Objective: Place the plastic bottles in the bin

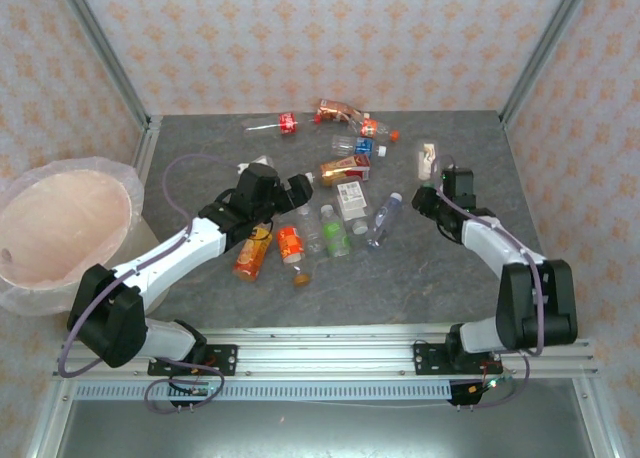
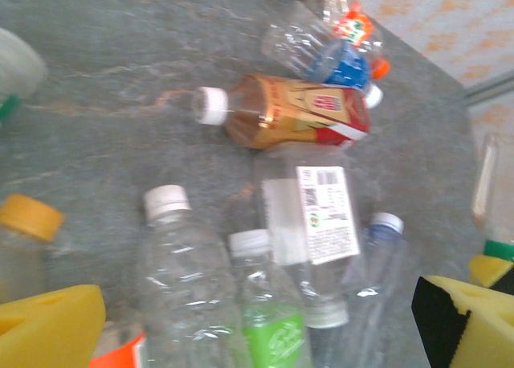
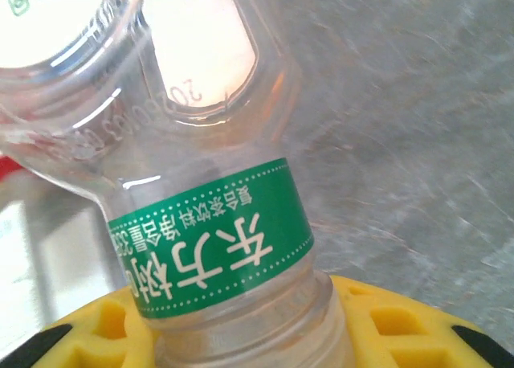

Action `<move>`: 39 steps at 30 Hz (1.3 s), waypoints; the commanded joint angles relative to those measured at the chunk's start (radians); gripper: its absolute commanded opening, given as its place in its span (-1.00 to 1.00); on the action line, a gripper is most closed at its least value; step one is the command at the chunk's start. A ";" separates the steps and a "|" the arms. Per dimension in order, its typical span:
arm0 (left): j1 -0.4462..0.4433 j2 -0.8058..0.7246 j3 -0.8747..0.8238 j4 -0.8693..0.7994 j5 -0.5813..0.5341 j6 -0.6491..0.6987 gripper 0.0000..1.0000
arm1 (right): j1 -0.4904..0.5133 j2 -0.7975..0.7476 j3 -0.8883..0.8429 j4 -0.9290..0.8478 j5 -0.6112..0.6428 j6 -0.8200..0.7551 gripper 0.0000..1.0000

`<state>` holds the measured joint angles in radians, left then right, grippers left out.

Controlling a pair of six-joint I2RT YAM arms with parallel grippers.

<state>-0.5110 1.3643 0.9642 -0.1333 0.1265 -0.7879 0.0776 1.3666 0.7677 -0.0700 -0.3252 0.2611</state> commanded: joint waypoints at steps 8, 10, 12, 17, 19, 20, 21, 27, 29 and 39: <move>-0.047 0.077 0.069 0.412 0.366 -0.020 1.00 | 0.197 -0.098 -0.050 0.231 -0.258 0.111 -0.47; -0.061 0.090 0.098 0.372 0.343 -0.006 1.00 | 0.248 -0.085 -0.058 0.283 -0.264 0.155 -0.47; -0.075 0.104 0.133 0.294 0.277 0.006 1.00 | 0.314 -0.068 -0.048 0.294 -0.251 0.157 -0.47; -0.093 0.115 0.148 0.201 0.130 0.008 1.00 | 0.401 -0.020 -0.011 0.297 -0.264 0.147 -0.46; -0.095 0.126 0.159 0.192 0.131 0.009 1.00 | 0.423 0.004 0.011 0.286 -0.294 0.132 -0.46; -0.095 0.133 0.170 0.173 0.115 0.010 1.00 | 0.435 0.014 0.022 0.276 -0.305 0.121 -0.45; -0.096 0.137 0.182 0.143 0.086 0.010 1.00 | 0.445 0.022 0.033 0.269 -0.316 0.114 -0.45; -0.098 0.140 0.203 0.010 -0.080 -0.019 1.00 | 0.483 0.038 0.058 0.299 -0.338 0.128 -0.42; -0.098 0.151 0.217 -0.006 -0.064 -0.014 1.00 | 0.490 0.039 0.059 0.322 -0.356 0.136 -0.42; -0.098 0.120 0.151 0.152 0.022 -0.013 0.35 | 0.493 0.044 0.068 0.331 -0.433 0.123 -0.32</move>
<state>-0.6025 1.5146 1.1351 -0.0395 0.1307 -0.8139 0.5644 1.4151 0.8001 0.2100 -0.7216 0.3935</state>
